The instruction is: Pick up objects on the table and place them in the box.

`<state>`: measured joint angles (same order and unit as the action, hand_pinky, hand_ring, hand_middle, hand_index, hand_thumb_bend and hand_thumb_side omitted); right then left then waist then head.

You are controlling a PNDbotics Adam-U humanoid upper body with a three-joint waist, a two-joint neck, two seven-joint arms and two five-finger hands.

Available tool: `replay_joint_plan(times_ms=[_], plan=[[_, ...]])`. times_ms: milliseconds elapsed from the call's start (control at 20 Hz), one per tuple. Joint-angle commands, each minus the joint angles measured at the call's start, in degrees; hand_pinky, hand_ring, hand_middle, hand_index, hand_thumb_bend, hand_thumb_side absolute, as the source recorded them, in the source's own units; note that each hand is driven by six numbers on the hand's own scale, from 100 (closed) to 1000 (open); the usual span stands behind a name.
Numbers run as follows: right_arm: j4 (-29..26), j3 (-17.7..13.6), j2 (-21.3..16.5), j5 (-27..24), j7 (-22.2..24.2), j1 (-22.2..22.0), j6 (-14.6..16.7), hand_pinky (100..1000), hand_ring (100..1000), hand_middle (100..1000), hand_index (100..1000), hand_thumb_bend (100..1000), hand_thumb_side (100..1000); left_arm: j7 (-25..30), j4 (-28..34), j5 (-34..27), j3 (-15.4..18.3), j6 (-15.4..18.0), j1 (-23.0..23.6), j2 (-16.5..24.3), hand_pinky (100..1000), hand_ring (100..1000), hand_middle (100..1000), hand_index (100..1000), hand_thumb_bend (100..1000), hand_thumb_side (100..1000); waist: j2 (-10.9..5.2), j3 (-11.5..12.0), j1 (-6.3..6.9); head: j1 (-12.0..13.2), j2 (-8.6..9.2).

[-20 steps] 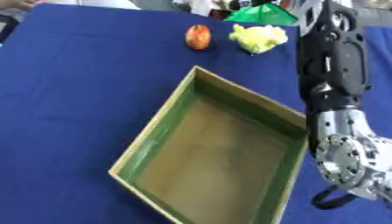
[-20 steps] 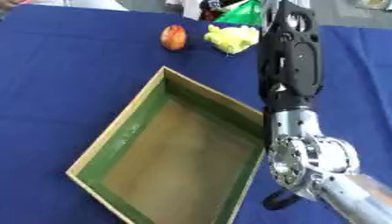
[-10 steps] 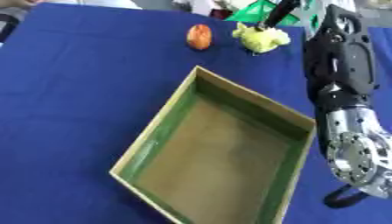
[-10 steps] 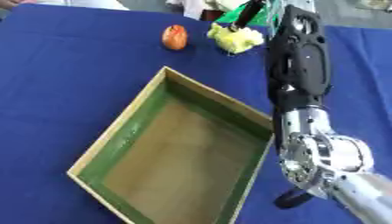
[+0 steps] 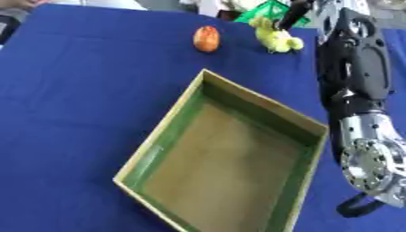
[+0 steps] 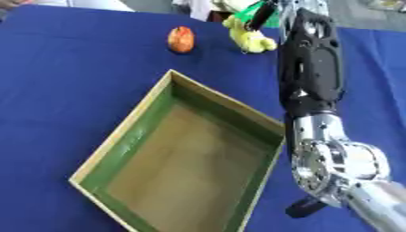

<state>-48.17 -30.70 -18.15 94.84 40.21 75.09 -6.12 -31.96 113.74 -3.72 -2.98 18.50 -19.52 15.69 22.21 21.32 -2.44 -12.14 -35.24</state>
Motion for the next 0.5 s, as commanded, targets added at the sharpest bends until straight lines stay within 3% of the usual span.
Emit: replay_joint_plan(times_ms=[50,400,450,500], plan=[[0.0,0.2,-1.8,-0.7,-0.4,1.0,-1.0,887,987,911,998,175,228,0.0,0.8,0.3,0.0,0.0,-0.2,1.1,665,763,776,828,476,816,-1.26,0.1,0.32,0.3,0.05],[-4.6,-0.2,-1.7,-4.6,-1.9,2.8,-0.4,869,987,872,986,115,290,0.2,0.8,0.4,-0.1,-0.2,0.2,1.1,666,762,774,827,475,815,-1.76,-0.1,0.37,0.3,-0.58],[-5.2,-0.2,-1.7,-4.5,-1.9,3.2,-0.3,871,987,875,988,100,344,0.2,0.8,0.5,-0.1,-0.2,0.2,1.1,666,763,774,827,474,816,-1.89,-0.1,0.35,0.3,-0.71],[-5.7,-0.1,-1.6,-4.1,-1.7,3.6,-0.1,872,986,875,988,117,291,0.2,0.8,0.5,-0.1,-0.2,0.3,1.1,667,763,774,827,474,815,-2.03,-0.2,0.34,0.4,-0.83]])
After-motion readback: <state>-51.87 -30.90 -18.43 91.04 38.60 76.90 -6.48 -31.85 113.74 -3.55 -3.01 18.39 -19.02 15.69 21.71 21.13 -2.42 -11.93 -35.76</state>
